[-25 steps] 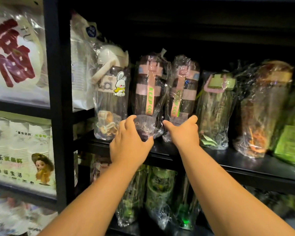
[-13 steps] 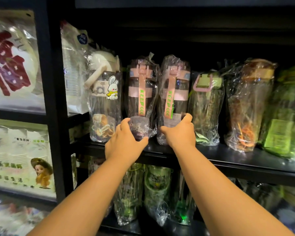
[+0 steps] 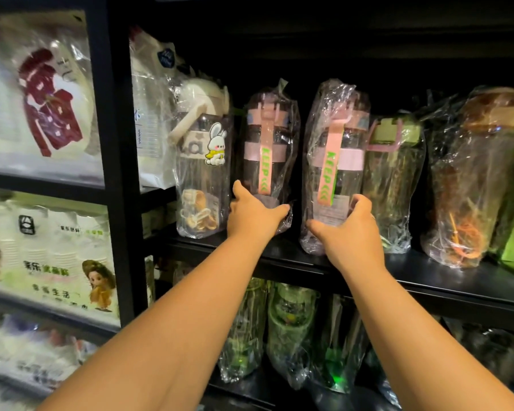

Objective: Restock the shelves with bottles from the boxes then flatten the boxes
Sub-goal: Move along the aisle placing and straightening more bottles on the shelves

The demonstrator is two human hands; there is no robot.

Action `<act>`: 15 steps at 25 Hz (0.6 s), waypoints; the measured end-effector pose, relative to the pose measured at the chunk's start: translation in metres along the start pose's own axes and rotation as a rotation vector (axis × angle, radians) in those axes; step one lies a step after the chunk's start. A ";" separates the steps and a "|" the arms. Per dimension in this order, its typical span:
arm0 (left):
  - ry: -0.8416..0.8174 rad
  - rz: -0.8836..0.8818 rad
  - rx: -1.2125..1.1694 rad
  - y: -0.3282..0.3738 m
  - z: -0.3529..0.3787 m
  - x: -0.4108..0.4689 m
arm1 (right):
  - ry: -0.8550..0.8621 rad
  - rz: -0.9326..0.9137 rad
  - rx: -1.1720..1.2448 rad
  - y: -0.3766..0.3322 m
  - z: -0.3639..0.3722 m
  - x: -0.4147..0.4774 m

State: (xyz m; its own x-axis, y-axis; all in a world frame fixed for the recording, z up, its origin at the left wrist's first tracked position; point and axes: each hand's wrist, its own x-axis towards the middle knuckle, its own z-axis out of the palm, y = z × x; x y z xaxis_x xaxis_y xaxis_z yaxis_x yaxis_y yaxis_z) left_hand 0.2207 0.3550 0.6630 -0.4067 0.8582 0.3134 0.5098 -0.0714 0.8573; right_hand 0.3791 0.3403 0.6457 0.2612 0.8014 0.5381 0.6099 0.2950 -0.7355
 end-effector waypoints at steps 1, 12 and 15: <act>0.006 -0.011 0.002 0.000 0.002 0.003 | 0.002 -0.002 0.000 0.000 0.000 0.001; -0.010 0.110 0.179 -0.007 -0.009 -0.011 | -0.001 -0.011 -0.009 0.001 -0.001 0.002; 0.014 0.161 0.183 -0.015 -0.023 -0.021 | -0.019 -0.023 -0.033 -0.002 0.000 -0.001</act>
State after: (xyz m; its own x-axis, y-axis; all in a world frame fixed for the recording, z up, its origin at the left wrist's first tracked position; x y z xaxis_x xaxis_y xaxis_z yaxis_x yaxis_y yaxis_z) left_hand 0.2038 0.3260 0.6528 -0.3192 0.8357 0.4469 0.6970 -0.1124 0.7082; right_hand 0.3777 0.3391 0.6462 0.2330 0.8043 0.5466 0.6400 0.2964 -0.7089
